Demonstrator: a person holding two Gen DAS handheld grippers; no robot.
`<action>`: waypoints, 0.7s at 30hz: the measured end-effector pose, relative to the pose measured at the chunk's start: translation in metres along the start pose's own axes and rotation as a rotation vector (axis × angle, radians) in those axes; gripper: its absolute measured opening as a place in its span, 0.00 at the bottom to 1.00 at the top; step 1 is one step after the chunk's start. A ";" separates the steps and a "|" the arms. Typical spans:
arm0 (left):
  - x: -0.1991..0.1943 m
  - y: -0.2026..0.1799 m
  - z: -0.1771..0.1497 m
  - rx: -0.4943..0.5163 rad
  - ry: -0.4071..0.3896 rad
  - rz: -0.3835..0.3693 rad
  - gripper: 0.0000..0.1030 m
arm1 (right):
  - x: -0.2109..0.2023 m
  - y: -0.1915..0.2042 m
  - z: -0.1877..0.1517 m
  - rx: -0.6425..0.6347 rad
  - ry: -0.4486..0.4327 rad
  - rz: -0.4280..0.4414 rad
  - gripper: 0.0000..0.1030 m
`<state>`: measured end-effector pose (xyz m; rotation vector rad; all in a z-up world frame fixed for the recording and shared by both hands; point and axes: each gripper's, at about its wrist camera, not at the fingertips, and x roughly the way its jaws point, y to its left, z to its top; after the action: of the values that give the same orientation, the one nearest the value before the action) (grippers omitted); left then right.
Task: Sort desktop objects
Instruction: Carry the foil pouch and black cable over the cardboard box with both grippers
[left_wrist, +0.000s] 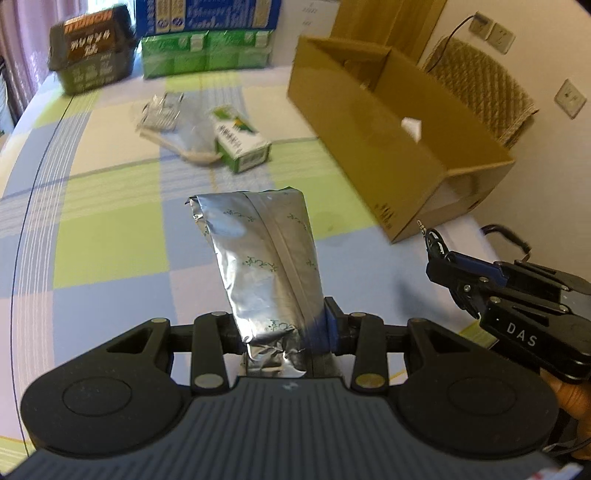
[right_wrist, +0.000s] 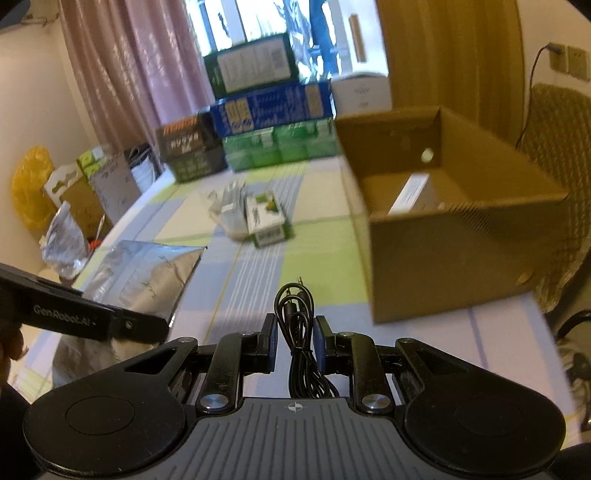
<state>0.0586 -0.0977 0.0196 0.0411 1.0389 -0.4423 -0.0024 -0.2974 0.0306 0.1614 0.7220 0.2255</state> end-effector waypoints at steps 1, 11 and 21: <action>-0.003 -0.005 0.003 0.008 -0.008 -0.003 0.32 | -0.005 -0.001 0.005 0.002 -0.010 -0.006 0.16; -0.015 -0.049 0.040 0.067 -0.068 -0.046 0.32 | -0.038 -0.023 0.048 0.008 -0.089 -0.053 0.16; -0.007 -0.083 0.066 0.122 -0.080 -0.082 0.32 | -0.048 -0.051 0.067 0.012 -0.110 -0.102 0.16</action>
<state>0.0786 -0.1873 0.0734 0.0893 0.9362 -0.5771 0.0152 -0.3637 0.0996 0.1466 0.6200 0.1143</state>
